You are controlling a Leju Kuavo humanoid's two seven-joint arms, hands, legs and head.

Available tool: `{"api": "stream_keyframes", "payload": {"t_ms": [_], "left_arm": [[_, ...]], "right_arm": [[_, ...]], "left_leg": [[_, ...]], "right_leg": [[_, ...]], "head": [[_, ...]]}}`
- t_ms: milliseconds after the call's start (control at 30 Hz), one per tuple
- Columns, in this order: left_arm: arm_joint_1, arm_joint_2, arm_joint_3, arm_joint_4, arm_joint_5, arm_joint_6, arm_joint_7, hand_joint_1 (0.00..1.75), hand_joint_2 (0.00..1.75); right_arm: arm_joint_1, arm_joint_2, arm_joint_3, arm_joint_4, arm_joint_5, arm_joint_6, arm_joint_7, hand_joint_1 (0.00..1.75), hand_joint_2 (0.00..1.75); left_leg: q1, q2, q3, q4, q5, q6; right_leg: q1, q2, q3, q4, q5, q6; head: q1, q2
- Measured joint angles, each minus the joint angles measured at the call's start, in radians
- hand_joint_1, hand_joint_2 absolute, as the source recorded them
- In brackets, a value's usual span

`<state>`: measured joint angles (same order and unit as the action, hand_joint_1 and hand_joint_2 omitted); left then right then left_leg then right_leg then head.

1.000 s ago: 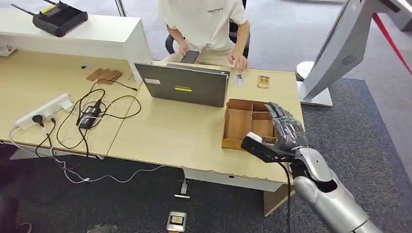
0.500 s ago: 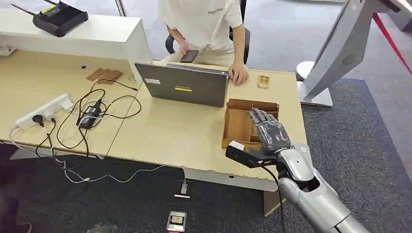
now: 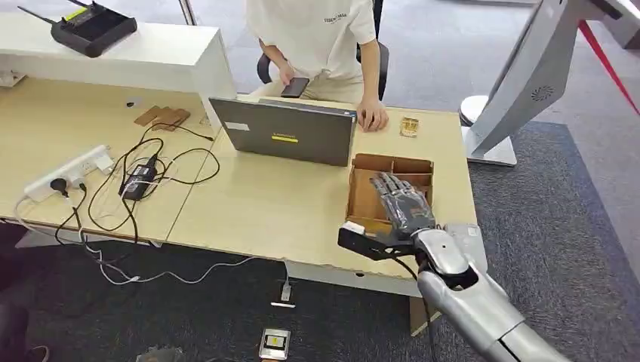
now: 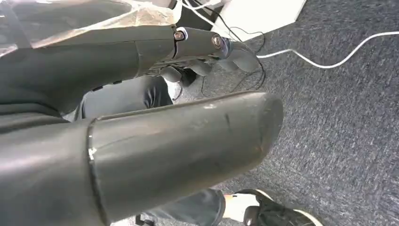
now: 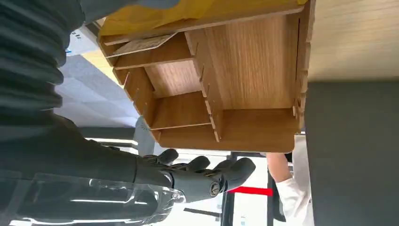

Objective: Pass the card to the sensor for recognition and then transmit it.

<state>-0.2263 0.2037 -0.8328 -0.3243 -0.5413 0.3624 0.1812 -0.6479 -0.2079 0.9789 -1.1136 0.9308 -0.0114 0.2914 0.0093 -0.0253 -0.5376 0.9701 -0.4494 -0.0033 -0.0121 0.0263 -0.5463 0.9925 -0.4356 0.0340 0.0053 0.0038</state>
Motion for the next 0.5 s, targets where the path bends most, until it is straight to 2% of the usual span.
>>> {"api": "stream_keyframes", "payload": {"t_ms": [500], "left_arm": [[0.003,0.000,0.001,0.000,0.003,0.003,0.005,0.00,0.00]], "right_arm": [[-0.019,0.003,0.013,0.097,0.018,-0.045,0.022,0.00,1.75]], "left_leg": [[0.000,0.000,0.000,0.000,0.000,0.000]], "right_leg": [[0.000,0.000,0.000,0.000,0.000,0.000]], "head": [[0.000,0.000]]}}
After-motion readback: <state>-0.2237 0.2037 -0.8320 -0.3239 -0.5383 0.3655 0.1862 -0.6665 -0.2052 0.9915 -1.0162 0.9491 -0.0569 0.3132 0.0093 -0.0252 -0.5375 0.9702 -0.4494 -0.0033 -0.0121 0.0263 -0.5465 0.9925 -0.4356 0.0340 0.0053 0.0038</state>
